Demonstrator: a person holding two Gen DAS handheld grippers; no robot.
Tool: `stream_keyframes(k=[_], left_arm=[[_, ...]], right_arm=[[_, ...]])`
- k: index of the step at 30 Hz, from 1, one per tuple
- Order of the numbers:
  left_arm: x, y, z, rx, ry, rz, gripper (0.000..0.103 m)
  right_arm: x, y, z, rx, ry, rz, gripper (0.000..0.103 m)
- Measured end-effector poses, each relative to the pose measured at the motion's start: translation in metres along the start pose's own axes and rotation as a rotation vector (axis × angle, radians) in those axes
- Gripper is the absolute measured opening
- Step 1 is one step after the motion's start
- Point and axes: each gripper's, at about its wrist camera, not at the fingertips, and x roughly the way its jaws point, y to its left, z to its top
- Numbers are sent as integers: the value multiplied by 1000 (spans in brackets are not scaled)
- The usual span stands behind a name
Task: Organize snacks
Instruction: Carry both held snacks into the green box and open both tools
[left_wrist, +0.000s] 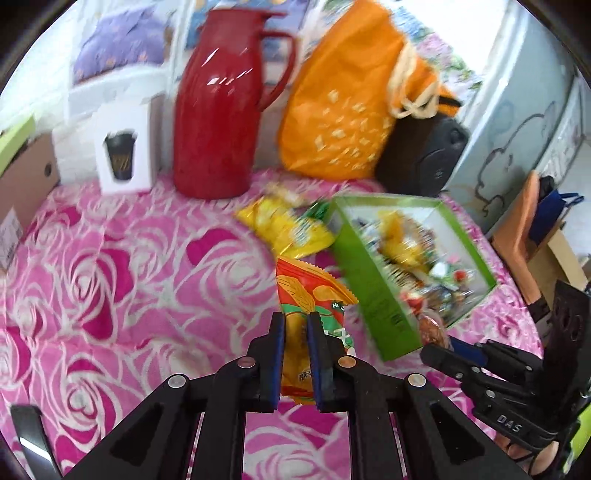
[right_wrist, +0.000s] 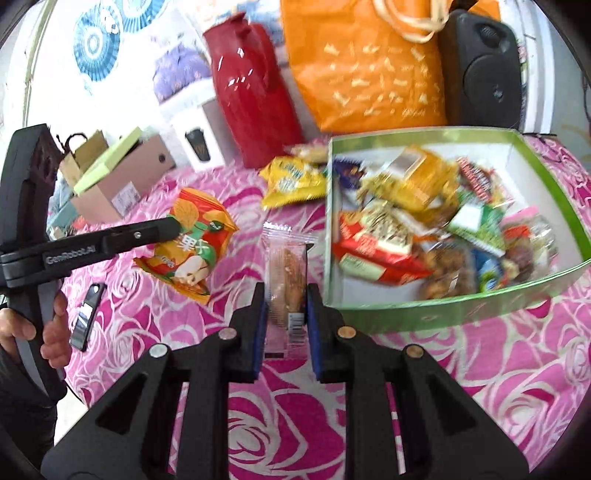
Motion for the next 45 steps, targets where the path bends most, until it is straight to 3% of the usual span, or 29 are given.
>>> stream_keyframes(k=[7,16,23,29,30,31,32,33,34,35,40,45], left_arm=[[4,-54,37,85,-45,-94,11],[62,-132,75,167,-13,-194,11],[113,-168,87,201,43,-207,11],[137,-168,88,200,73,-187,13],[136,-167,88,192,70,-194,16],[135,-164,87,179,65,-201,38],[133,-161,87,167,60,-198,74],[132,-159,87,159,46,-183,87],[128,-157,87,153,19,-158,93],[123,-156,86,154,-13,-133,93],[119,-148,85,139,0,-108,93],[109,-140,80,122,2,-87,93]], right_arm=[[-26,-41,12,52,-86,-101,22],[-43,-119,26,104,-130,-300,22],[-29,-167,43,133,-128,-321,22],[-8,-178,56,99,-131,-326,26],[-4,-178,56,83,-122,-328,41],[-3,-177,55,66,-119,-335,65],[-3,-177,53,56,-125,-342,77],[-5,-176,50,48,-135,-342,90],[-6,-176,48,50,-140,-342,91],[-7,-176,46,56,-139,-340,91],[-8,-178,39,91,-104,-346,99],[-13,-167,40,98,-96,-324,100]])
